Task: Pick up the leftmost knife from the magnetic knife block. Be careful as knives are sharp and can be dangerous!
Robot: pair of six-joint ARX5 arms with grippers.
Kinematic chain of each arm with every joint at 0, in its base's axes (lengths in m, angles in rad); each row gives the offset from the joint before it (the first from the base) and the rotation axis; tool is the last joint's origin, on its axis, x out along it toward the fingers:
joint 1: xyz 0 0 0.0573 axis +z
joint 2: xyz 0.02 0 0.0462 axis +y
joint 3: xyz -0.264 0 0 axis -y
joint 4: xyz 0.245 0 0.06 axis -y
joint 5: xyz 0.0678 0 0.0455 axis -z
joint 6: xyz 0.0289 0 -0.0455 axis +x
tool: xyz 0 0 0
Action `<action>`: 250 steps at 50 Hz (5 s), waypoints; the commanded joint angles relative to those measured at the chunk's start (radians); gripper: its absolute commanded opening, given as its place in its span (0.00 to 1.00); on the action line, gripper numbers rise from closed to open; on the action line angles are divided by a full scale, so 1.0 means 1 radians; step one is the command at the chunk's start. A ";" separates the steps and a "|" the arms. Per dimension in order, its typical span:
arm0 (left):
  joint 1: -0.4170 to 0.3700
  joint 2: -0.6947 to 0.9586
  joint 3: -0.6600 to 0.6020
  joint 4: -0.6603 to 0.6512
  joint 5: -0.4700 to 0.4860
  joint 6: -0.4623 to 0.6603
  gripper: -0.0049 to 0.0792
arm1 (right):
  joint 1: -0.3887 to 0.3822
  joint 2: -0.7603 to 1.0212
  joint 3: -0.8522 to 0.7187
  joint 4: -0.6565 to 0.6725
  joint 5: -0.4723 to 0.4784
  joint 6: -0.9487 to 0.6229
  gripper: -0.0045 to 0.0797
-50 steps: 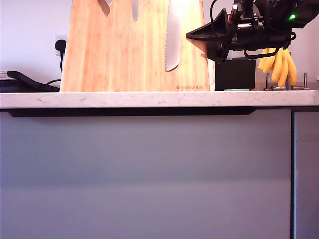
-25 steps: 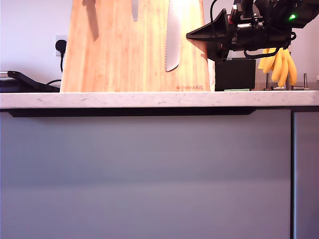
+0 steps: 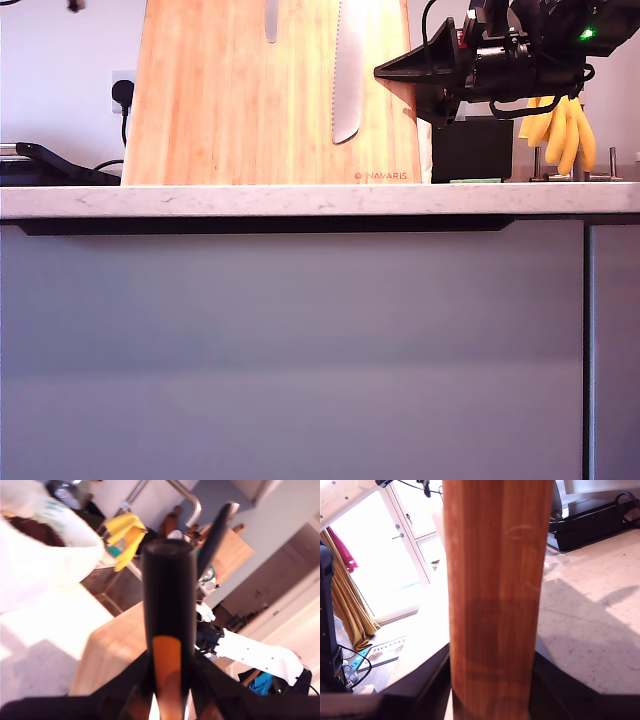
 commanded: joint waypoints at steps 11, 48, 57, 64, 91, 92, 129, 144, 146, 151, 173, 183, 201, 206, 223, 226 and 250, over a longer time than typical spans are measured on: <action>0.054 -0.018 0.008 -0.182 0.010 0.146 0.03 | 0.011 0.032 -0.024 0.031 0.032 -0.006 0.04; 0.089 -0.024 0.008 -0.688 -0.076 0.603 0.03 | 0.011 0.032 -0.024 0.039 0.032 0.005 0.04; 0.113 -0.024 0.008 -0.689 -0.162 0.576 0.03 | 0.011 0.032 -0.024 0.040 0.032 0.004 0.04; 0.128 -0.024 0.008 -0.689 -0.249 0.562 0.03 | 0.011 0.032 -0.024 0.042 0.031 0.004 0.04; 0.138 0.078 -0.002 -0.687 -0.356 0.473 0.03 | 0.011 0.032 -0.024 0.047 0.032 0.004 0.04; 0.140 0.083 -0.002 -0.687 -0.364 0.472 0.03 | 0.011 0.032 -0.024 0.047 0.032 0.003 0.04; 0.178 0.220 -0.002 -0.684 -0.441 0.393 0.03 | 0.011 0.032 -0.024 0.047 0.032 0.001 0.04; 0.189 0.265 -0.002 -0.685 -0.473 0.341 0.03 | 0.011 0.032 -0.024 0.047 0.032 0.001 0.04; 0.188 0.267 -0.002 -0.686 -0.476 0.341 0.03 | 0.011 0.032 -0.024 0.047 0.032 0.001 0.04; 0.188 0.268 -0.002 -0.687 -0.508 0.330 0.03 | 0.011 0.032 -0.024 0.047 0.032 0.001 0.04; 0.182 0.268 -0.002 -0.687 -0.676 0.294 0.03 | 0.011 0.032 -0.024 0.047 0.032 0.002 0.04; 0.163 0.268 -0.002 -0.687 -0.734 0.270 0.03 | 0.011 0.032 -0.024 0.047 0.032 0.002 0.04; 0.149 0.268 -0.002 -0.684 -0.834 0.271 0.09 | 0.011 0.032 -0.024 0.047 0.032 0.005 0.04; 0.149 0.268 -0.002 -0.684 -0.850 0.271 0.14 | 0.011 0.032 -0.024 0.047 0.032 0.004 0.04; 0.149 0.268 -0.002 -0.684 -0.880 0.271 0.22 | 0.011 0.032 -0.024 0.047 0.032 0.005 0.04; 0.149 0.268 -0.002 -0.684 -0.890 0.270 0.22 | 0.011 0.032 -0.024 0.047 0.032 0.005 0.04; 0.148 0.268 -0.002 -0.683 -0.901 0.271 0.43 | 0.011 0.032 -0.024 0.047 0.032 0.005 0.04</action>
